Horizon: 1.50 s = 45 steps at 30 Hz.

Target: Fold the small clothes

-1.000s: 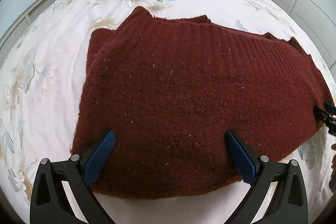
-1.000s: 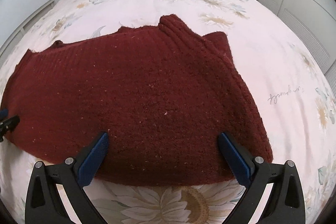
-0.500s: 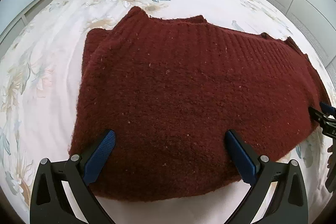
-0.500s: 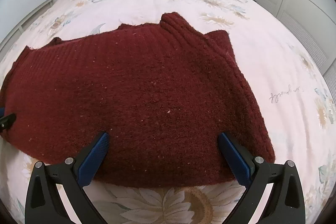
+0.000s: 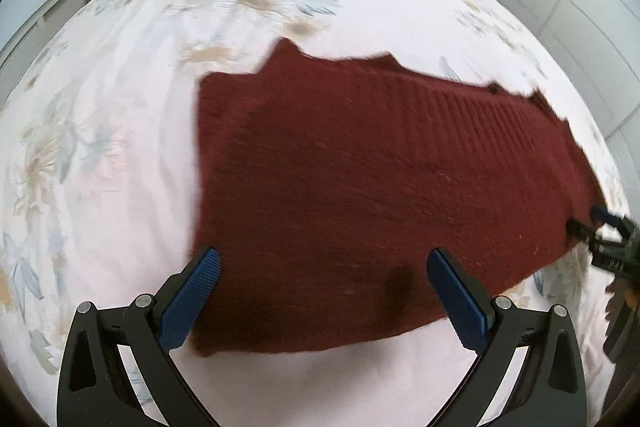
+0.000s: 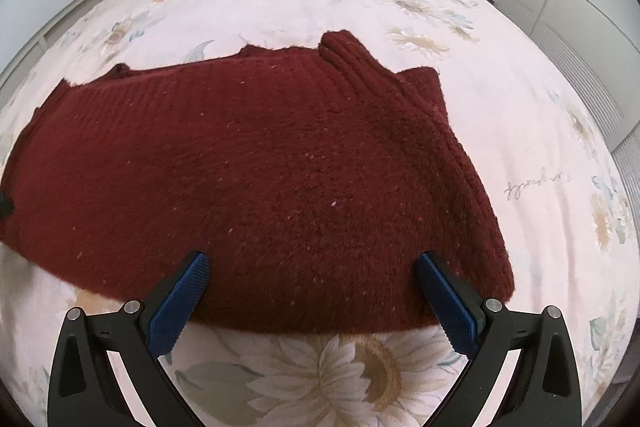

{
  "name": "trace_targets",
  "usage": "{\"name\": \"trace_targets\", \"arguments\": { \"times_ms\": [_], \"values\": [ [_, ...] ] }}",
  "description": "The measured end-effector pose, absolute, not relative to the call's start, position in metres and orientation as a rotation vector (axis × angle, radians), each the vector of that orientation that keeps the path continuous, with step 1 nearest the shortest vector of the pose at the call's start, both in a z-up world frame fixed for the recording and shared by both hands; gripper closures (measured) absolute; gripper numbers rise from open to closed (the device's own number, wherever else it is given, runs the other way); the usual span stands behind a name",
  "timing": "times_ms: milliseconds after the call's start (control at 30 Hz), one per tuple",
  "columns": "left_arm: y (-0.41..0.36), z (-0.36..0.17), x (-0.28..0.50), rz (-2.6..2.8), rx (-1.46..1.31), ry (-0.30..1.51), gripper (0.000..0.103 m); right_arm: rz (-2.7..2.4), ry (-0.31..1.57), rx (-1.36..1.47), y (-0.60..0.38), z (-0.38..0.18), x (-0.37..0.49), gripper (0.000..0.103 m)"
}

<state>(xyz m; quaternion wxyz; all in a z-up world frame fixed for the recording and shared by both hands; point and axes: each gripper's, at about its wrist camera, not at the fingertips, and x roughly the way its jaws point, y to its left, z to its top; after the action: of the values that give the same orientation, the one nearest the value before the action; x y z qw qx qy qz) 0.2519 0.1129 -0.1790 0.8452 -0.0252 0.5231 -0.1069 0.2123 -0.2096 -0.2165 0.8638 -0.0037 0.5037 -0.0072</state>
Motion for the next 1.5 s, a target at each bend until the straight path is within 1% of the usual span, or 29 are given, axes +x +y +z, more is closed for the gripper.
{"name": "trace_targets", "arguments": {
  "times_ms": [167,300,433,500,667,833,933,967,1000,1033,1100,1133,1167,1200,1300,1433,1500],
  "values": [
    [0.157,-0.17,0.263,-0.154,-0.123,1.13,0.001,0.0,1.065,-0.022,-0.209,-0.212,0.201,0.0],
    [0.183,-0.187,0.273,-0.14,-0.233,1.196,0.001,0.001,1.085,-0.004,-0.215,-0.213,0.19,0.0],
    [0.193,-0.209,0.281,-0.145,-0.308,1.246,0.001,-0.017,1.097,0.019,-0.225,-0.212,0.182,0.0],
    [0.188,-0.221,0.285,-0.156,-0.308,1.274,0.001,-0.029,1.1,0.021,-0.229,-0.21,0.18,0.0],
    [0.177,-0.223,0.288,-0.179,-0.292,1.254,0.001,-0.062,1.096,0.031,-0.241,-0.206,0.177,0.0],
    [0.162,-0.229,0.296,-0.229,-0.304,1.282,0.001,-0.065,1.089,0.053,-0.244,-0.204,0.175,0.0],
    [0.155,-0.23,0.293,-0.269,-0.299,1.302,0.003,-0.058,1.089,0.064,-0.246,-0.204,0.171,0.0],
    [0.151,-0.23,0.292,-0.274,-0.286,1.305,0.01,-0.056,1.089,0.067,-0.246,-0.204,0.171,0.0],
    [0.148,-0.229,0.292,-0.294,-0.289,1.305,0.026,-0.055,1.09,0.07,-0.247,-0.204,0.17,0.0],
    [0.145,-0.226,0.292,-0.307,-0.294,1.306,0.032,-0.056,1.091,0.071,-0.248,-0.204,0.169,0.0],
    [0.142,-0.218,0.29,-0.313,-0.286,1.287,0.053,-0.059,1.093,0.075,-0.251,-0.203,0.165,0.0],
    [0.14,-0.214,0.289,-0.314,-0.285,1.276,0.061,-0.06,1.094,0.079,-0.254,-0.203,0.164,0.0],
    [0.138,-0.21,0.287,-0.324,-0.282,1.264,0.073,-0.062,1.095,0.085,-0.256,-0.202,0.162,0.0],
    [0.135,-0.204,0.285,-0.313,-0.26,1.254,0.076,-0.063,1.094,0.091,-0.258,-0.2,0.16,0.0],
    [0.126,-0.186,0.284,-0.313,-0.234,1.22,0.08,-0.069,1.082,0.101,-0.266,-0.195,0.156,0.0],
    [0.111,-0.155,0.281,-0.366,-0.252,1.197,0.081,-0.076,1.061,0.124,-0.277,-0.187,0.151,0.0],
    [0.092,-0.137,0.283,-0.398,-0.213,1.18,0.082,-0.081,1.049,0.141,-0.285,-0.182,0.148,0.0]
  ]
}}
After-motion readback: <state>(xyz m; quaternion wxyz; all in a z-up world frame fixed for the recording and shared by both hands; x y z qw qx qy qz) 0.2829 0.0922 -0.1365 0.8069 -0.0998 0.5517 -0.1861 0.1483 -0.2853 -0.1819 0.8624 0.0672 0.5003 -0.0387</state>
